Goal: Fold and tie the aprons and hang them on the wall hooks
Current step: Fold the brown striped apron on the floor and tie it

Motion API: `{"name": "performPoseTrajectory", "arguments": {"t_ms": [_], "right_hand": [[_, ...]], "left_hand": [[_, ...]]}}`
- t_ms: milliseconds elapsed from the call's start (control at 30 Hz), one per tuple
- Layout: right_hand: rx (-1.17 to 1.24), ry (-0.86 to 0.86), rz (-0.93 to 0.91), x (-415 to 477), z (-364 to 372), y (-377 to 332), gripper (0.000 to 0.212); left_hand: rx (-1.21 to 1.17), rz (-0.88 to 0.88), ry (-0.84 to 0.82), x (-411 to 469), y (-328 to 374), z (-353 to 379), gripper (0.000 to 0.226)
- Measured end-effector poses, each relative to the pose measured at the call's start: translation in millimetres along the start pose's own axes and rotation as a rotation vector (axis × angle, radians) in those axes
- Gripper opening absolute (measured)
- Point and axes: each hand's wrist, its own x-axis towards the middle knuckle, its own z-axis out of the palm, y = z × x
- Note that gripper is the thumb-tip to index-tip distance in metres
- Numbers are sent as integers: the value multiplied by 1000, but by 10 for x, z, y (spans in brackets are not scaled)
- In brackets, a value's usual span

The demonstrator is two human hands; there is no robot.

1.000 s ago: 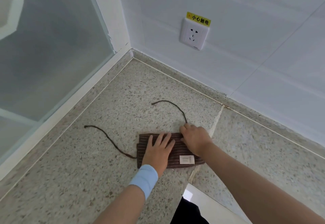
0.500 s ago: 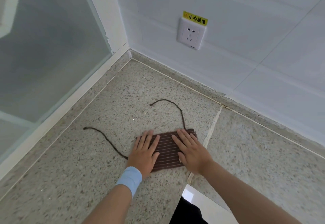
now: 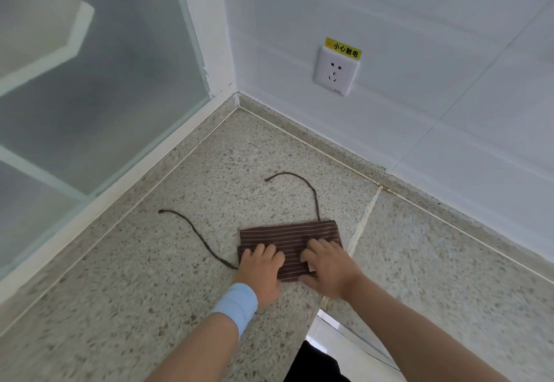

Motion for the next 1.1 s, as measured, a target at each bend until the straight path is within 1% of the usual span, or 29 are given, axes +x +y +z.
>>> {"name": "performPoseTrajectory", "arguments": {"t_ms": [33, 67, 133, 167, 200, 300, 333, 400, 500, 600, 633, 700, 733, 767, 833, 867, 933, 967, 1033, 1100], "right_hand": [[-2, -26, -1, -30, 10, 16, 40], [-17, -42, -15, -42, 13, 24, 42], [-68, -24, -32, -49, 17, 69, 37], [-95, -22, -29, -35, 2, 85, 33], [-116, -26, -4, -22, -24, 97, 33], [-131, -9, 59, 26, -76, 83, 43], [-96, -30, 92, 49, -111, 70, 43], [-24, -88, 154, 105, -206, 69, 37], [139, -111, 263, 201, -308, 119, 27], [206, -120, 351, 282, -364, 145, 29], [187, -125, 367, 311, -387, 132, 31], [27, -121, 336, 384, -435, 70, 35], [-88, -104, 292, 412, -456, 20, 37], [-169, -80, 238, 441, -468, -42, 38], [-223, -108, 136, 474, -438, -180, 35], [-217, -138, 107, 485, -405, -227, 33], [-181, -170, 103, 486, -351, -247, 32], [-159, -160, 101, 465, -334, -227, 33], [-123, -138, 85, 387, -287, -151, 36], [-85, -92, 52, 297, -233, -80, 36]], "left_hand": [[-4, -21, -5, -30, -5, -5, 40], [-9, -39, -17, -59, -28, 2, 48], [-33, -36, -31, -73, -68, 41, 63], [-54, -37, -16, -68, -112, 58, 62], [-95, -39, 11, -63, -147, 60, 55], [-263, 2, 128, -41, -287, 75, 29], [-308, 3, 130, -36, -343, 67, 25], [-379, -33, 67, -36, -457, 35, 28], [-479, -146, -36, -2, -566, -50, 28], [-424, -222, -17, 75, -540, -90, 26], [-368, -250, -1, 95, -516, -96, 25], [-190, -282, 124, 133, -437, -110, 23], [-114, -263, 199, 149, -363, -129, 24], [-66, -202, 256, 166, -268, -132, 28], [15, -33, 325, 210, -69, -41, 29], [57, 14, 340, 226, 0, 7, 28], [79, 16, 340, 244, 40, 80, 28], [73, 8, 347, 237, 26, 130, 31], [81, 7, 360, 158, 8, 214, 41], [95, 51, 346, 63, -20, 265, 56]]}}
